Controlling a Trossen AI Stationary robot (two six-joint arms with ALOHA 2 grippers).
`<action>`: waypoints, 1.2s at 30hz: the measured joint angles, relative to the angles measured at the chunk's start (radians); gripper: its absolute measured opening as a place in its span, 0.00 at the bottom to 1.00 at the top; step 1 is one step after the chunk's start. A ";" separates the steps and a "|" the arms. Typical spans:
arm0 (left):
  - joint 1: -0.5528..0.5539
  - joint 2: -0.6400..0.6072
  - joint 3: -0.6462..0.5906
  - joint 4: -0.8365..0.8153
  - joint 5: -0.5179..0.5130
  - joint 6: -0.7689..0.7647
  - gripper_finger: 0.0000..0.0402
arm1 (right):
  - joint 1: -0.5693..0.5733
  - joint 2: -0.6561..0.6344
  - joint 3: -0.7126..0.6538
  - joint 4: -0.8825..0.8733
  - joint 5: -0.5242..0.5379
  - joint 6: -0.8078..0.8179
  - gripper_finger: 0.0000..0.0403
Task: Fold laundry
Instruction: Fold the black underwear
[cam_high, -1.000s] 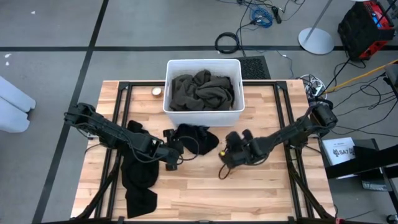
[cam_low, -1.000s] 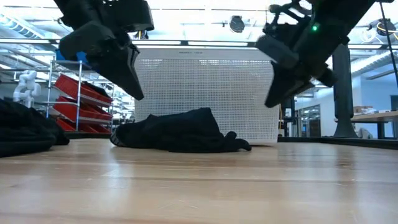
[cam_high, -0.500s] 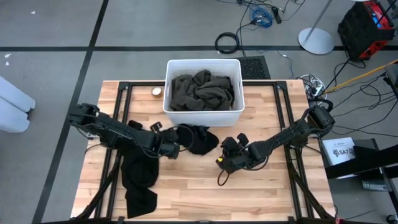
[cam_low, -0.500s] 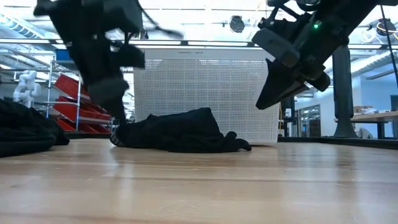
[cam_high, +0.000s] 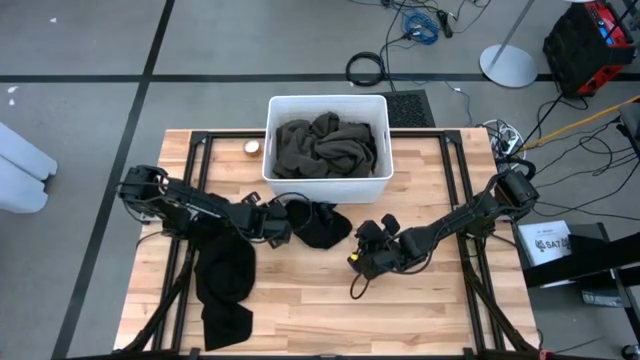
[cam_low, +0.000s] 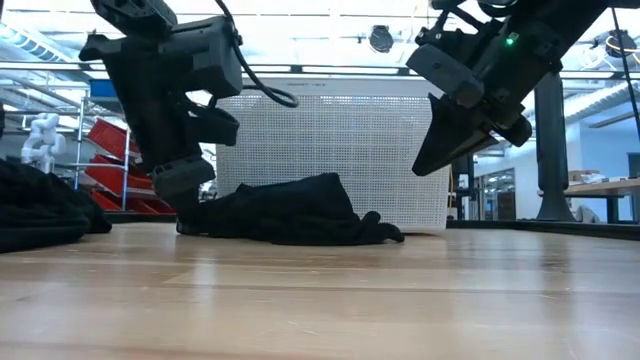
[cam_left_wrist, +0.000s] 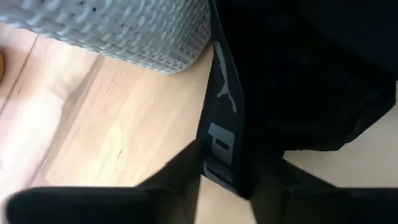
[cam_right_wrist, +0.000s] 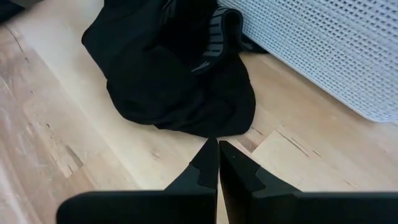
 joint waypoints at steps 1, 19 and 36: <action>0.000 0.000 0.000 0.000 -0.001 0.008 0.23 | 0.000 0.000 0.000 0.000 0.000 0.000 0.00; -0.199 -0.231 0.179 0.000 0.006 0.265 0.01 | 0.010 -0.118 0.000 0.191 -0.317 -0.172 0.00; -0.434 -0.291 0.148 0.135 0.375 0.444 0.01 | 0.071 -0.045 0.000 0.338 -0.221 -0.246 0.05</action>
